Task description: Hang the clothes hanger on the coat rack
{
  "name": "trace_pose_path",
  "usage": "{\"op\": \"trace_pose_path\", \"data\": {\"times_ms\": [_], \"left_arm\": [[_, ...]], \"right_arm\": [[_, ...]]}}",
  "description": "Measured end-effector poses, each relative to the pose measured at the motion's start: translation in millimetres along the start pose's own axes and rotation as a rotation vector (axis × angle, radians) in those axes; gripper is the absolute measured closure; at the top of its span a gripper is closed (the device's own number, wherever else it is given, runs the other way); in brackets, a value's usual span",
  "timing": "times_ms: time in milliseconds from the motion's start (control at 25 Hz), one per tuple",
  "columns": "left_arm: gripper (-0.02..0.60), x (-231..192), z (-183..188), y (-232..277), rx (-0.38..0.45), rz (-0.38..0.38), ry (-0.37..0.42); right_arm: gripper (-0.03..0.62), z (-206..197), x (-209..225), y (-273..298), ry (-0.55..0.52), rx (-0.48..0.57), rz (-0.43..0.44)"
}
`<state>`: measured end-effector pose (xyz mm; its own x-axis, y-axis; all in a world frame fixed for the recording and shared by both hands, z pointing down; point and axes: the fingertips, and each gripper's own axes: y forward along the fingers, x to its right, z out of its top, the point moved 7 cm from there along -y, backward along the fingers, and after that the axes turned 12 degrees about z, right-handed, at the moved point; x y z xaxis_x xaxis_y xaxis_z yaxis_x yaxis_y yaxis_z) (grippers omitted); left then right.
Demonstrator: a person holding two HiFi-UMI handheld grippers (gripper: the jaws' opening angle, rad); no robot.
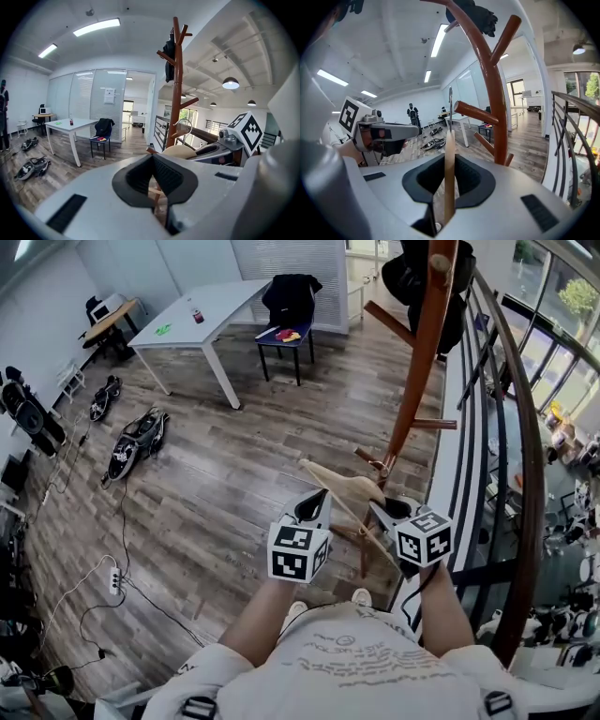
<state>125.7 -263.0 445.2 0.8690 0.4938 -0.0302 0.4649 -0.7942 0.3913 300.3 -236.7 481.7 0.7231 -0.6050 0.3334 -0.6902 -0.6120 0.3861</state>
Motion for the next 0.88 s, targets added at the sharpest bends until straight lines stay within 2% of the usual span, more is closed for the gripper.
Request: {"op": "trace_pose_path", "data": {"times_ms": [600,880], "left_arm": [[0.578,16.3,-0.3,17.3,-0.016,0.112,-0.047],[0.578,23.2,2.7,26.0,-0.028,0.14,-0.056]], "right_arm": [[0.542,-2.0,42.3,6.3,-0.013,-0.083,0.119],[0.542,-6.9,69.7,9.1,-0.014,-0.145,0.089]]}}
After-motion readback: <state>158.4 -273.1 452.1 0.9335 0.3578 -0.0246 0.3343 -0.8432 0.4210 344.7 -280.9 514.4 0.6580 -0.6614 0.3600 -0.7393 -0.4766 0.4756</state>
